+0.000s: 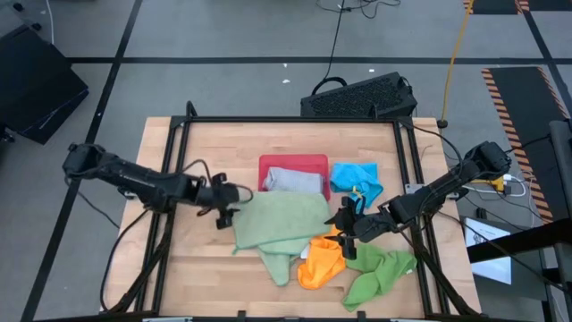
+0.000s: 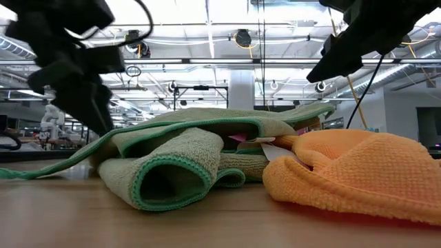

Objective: Fold microfiber towels
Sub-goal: Fold the light green microfiber cloth

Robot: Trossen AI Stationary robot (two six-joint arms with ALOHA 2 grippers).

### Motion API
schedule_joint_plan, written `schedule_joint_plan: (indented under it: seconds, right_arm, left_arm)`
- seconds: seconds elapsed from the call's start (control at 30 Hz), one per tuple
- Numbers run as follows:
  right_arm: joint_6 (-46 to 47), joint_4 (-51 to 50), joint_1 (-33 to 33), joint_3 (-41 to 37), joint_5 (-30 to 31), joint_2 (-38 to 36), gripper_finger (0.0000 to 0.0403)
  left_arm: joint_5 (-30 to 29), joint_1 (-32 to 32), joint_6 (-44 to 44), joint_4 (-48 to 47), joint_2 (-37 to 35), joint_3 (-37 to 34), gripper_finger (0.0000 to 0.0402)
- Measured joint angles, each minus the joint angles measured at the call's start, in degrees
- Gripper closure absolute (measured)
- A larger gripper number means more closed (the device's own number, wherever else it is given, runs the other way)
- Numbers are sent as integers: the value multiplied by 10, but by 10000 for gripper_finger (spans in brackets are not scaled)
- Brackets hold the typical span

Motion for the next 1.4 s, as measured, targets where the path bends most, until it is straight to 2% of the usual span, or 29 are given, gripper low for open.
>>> schedule_joint_plan:
  seconds: [0.13,0.27,0.5,0.57,0.7,0.83,0.87,1.1,1.23,1.4]
  right_arm:
    - [-18,0,0,0,27,0,201]
    - [-27,1,-1,0,27,0,201]
    - [-43,0,-1,0,25,0,201]
    - [-43,1,-1,0,24,0,201]
    - [-43,2,1,0,24,0,201]
    - [-38,10,1,0,24,0,201]
    - [-38,15,1,0,24,0,201]
    - [-31,43,1,-1,24,0,201]
    - [-46,140,1,-29,43,0,201]
    - [-51,282,-9,-78,104,7,201]
  left_arm:
    - [100,92,88,19,0,-6,152]
    - [194,163,149,20,14,-6,169]
    - [313,205,191,39,95,-6,225]
    - [316,202,182,42,119,-6,244]
    - [299,193,158,57,152,-3,295]
    - [258,165,93,62,150,7,378]
    - [240,154,80,59,144,10,389]
    - [76,54,24,-43,99,75,396]
    - [-15,-6,-8,-88,77,127,396]
    - [-122,-80,-37,-146,68,187,396]
